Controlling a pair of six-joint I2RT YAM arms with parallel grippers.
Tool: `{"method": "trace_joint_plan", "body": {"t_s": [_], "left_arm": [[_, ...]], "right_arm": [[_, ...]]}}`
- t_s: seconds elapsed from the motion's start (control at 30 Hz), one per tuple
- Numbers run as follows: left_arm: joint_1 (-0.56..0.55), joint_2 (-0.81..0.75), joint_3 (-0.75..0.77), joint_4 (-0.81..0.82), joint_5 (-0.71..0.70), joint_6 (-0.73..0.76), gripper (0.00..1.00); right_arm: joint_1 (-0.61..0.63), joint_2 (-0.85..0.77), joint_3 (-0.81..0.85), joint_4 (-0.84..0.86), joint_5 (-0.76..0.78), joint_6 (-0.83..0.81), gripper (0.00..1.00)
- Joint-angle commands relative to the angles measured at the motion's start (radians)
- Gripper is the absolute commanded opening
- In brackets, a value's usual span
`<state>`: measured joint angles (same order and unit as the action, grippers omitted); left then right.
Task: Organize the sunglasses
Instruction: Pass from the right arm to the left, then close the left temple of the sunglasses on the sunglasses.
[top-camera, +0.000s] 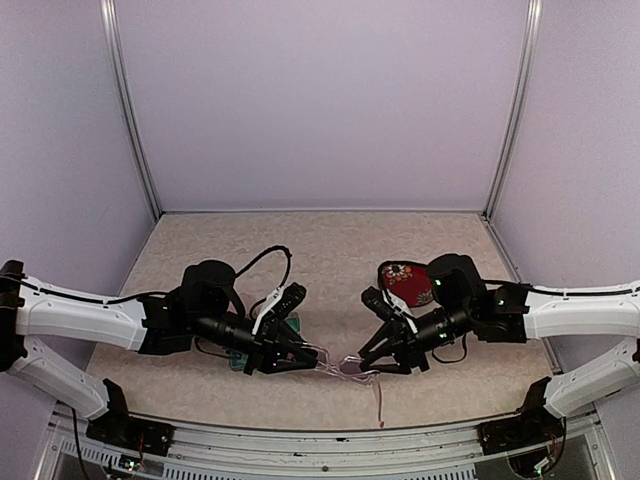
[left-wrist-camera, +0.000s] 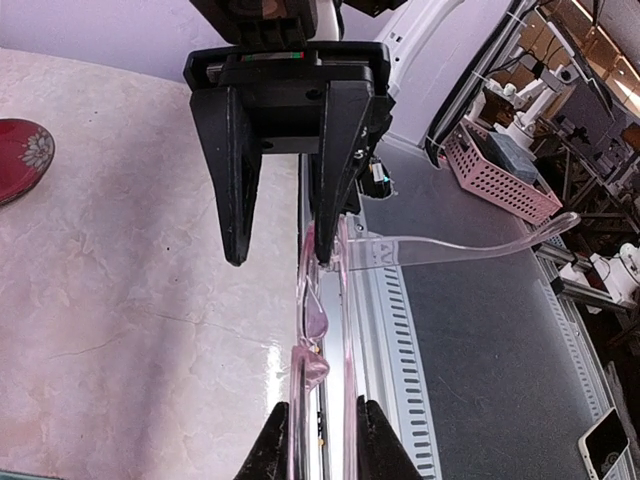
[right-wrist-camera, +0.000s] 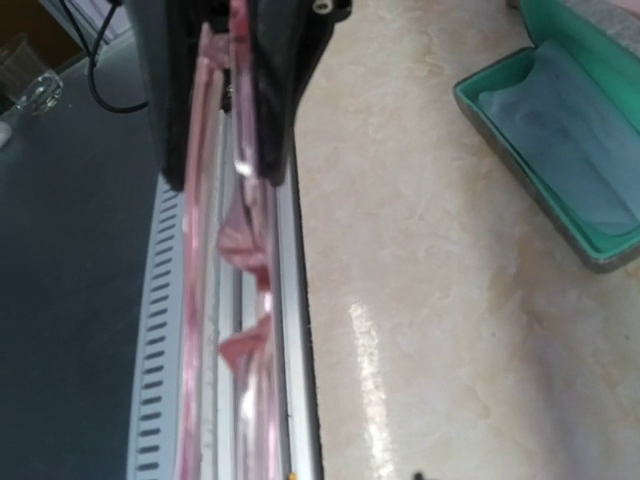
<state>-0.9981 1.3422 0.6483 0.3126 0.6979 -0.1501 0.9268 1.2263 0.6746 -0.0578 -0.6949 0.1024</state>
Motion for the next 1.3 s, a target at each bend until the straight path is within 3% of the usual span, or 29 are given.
{"method": "trace_joint_plan", "body": {"t_s": [0.0,0.13,0.27,0.6,0.83,1.03,1.27], "left_arm": [[0.012,0.005,-0.019,0.009,0.01,0.023,0.17],[0.019,0.011,-0.019,0.009,0.017,0.024,0.16],[0.024,0.015,-0.023,0.009,0.023,0.024,0.16],[0.032,0.017,-0.028,0.02,0.024,0.017,0.16],[0.047,0.015,-0.022,0.062,0.009,-0.043,0.16],[0.057,-0.005,-0.029,0.115,0.004,-0.101,0.16],[0.064,0.007,-0.028,0.168,0.006,-0.15,0.16]], "right_arm": [[-0.011,-0.032,-0.04,0.056,-0.057,0.031,0.41],[-0.021,-0.051,-0.056,0.068,-0.038,0.047,0.52],[-0.048,-0.101,-0.066,0.07,0.023,0.069,0.55],[-0.107,-0.186,-0.114,0.087,0.008,0.108,0.63],[-0.103,-0.26,-0.174,0.076,0.008,0.125,0.76],[-0.083,-0.219,-0.186,0.071,0.035,0.139,0.89],[-0.056,-0.168,-0.172,0.104,0.037,0.13,0.91]]}}
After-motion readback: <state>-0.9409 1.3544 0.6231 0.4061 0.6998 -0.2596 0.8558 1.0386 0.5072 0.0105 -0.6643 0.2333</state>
